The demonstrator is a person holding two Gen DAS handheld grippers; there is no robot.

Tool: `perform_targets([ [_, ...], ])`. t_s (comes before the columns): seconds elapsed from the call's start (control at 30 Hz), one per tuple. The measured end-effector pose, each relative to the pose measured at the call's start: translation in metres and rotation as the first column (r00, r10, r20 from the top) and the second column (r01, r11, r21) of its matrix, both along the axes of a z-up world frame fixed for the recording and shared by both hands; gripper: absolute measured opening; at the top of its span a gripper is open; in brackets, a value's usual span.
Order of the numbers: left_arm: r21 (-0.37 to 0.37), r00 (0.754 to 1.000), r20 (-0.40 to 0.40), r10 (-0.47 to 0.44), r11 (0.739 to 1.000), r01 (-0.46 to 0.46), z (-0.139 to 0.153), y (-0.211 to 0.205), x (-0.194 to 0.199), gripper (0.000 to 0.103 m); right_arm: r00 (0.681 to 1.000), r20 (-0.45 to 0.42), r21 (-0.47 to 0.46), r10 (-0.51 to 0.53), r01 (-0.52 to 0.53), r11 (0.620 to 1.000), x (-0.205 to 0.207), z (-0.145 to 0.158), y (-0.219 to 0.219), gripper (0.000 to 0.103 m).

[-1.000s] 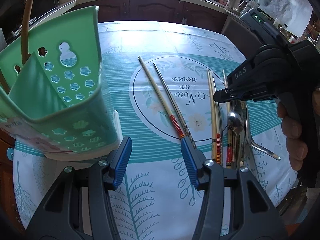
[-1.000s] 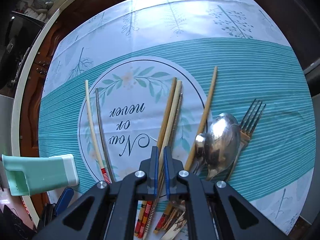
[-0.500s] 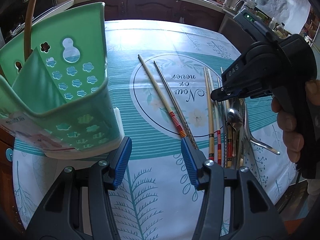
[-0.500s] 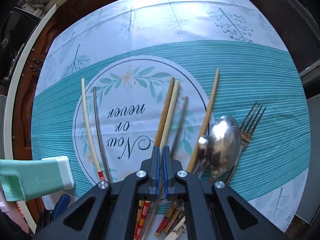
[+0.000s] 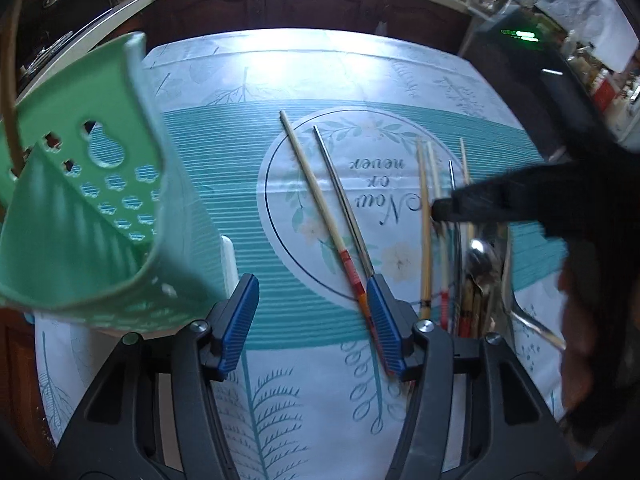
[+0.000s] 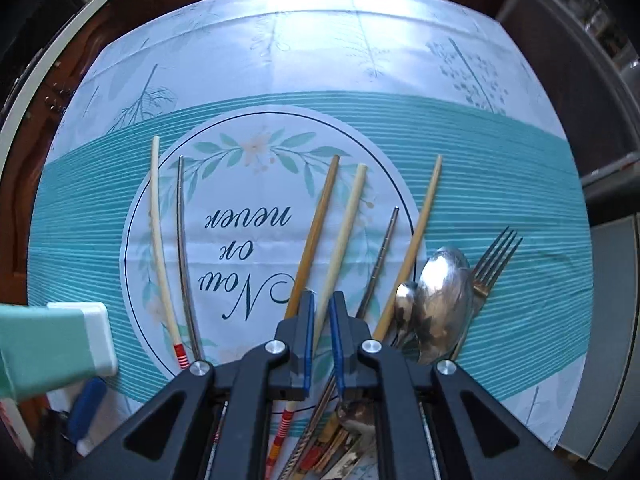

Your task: Organize utensils

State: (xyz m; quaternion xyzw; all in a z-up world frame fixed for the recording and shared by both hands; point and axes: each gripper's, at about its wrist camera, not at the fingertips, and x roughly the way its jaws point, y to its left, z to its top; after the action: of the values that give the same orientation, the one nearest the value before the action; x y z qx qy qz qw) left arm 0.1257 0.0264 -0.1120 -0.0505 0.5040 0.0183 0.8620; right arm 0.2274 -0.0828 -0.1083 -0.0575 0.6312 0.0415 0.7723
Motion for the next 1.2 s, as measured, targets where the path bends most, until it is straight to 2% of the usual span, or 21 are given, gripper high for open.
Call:
perform_targets([
  [0.07, 0.019, 0.999, -0.032, 0.029, 0.999, -0.029, -0.004, -0.005, 0.011, 0.053, 1.000, -0.002, 0.051, -0.002, 0.003, 0.999, -0.003, 0.001, -0.006, 0.006],
  [0.17, 0.007, 0.994, -0.078, 0.080, 0.997, -0.080, -0.010, -0.007, 0.026, 0.053, 1.000, -0.022, 0.147, 0.001, 0.002, 0.989, -0.007, 0.002, -0.023, 0.006],
  [0.27, 0.029, 0.986, -0.097, 0.133, 0.991, -0.131, -0.011, -0.010, 0.038, 0.051, 1.000, -0.016, 0.223, 0.003, 0.000, 0.975, -0.011, 0.005, -0.038, 0.006],
  [0.37, 0.051, 0.979, -0.122, 0.162, 0.986, -0.157, -0.016, -0.014, 0.050, 0.037, 1.000, -0.011, 0.291, 0.008, -0.004, 0.957, -0.015, 0.010, -0.055, 0.006],
  [0.43, 0.058, 0.972, -0.147, 0.185, 0.982, -0.178, -0.019, -0.016, 0.058, 0.032, 1.000, -0.010, 0.321, 0.012, -0.008, 0.947, -0.017, 0.011, -0.060, 0.006],
  [0.6, 0.090, 0.967, -0.149, 0.207, 0.977, -0.195, -0.022, -0.024, 0.068, 0.030, 1.000, -0.013, 0.403, 0.027, -0.020, 0.915, -0.014, 0.016, -0.076, 0.006],
  [1.03, 0.142, 0.975, -0.144, 0.172, 0.978, -0.152, -0.022, -0.033, 0.079, 0.030, 0.998, -0.042, 0.513, 0.050, -0.021, 0.858, -0.005, 0.018, -0.099, 0.006],
  [1.2, 0.132, 0.976, -0.146, 0.164, 0.981, -0.145, -0.020, -0.037, 0.082, 0.030, 0.998, -0.040, 0.522, 0.050, -0.021, 0.853, -0.005, 0.020, -0.099, 0.005],
])
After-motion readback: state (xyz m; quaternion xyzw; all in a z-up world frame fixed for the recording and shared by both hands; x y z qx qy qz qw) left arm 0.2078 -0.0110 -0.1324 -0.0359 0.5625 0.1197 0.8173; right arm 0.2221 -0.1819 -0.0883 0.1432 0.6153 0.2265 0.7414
